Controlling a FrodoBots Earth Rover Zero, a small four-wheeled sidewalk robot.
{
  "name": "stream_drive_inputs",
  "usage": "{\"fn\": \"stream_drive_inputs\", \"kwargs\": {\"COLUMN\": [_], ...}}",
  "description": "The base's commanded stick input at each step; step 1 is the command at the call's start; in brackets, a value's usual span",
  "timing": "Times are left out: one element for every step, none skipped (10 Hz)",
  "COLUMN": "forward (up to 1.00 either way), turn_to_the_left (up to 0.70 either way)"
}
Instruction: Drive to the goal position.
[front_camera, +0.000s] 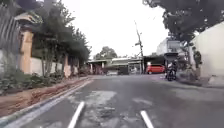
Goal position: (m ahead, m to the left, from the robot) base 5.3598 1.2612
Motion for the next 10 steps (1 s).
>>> {"fn": "stream_drive_inputs", "kwargs": {"forward": [0.70,0.70,0.70,0.70,0.70,0.70,0.70,0.70,0.70,0.70], "turn_to_the_left": [-0.24,-0.30,-0.35,-0.35,-0.35,-0.35,-0.30,-0.24,-0.19,-0.13]}}
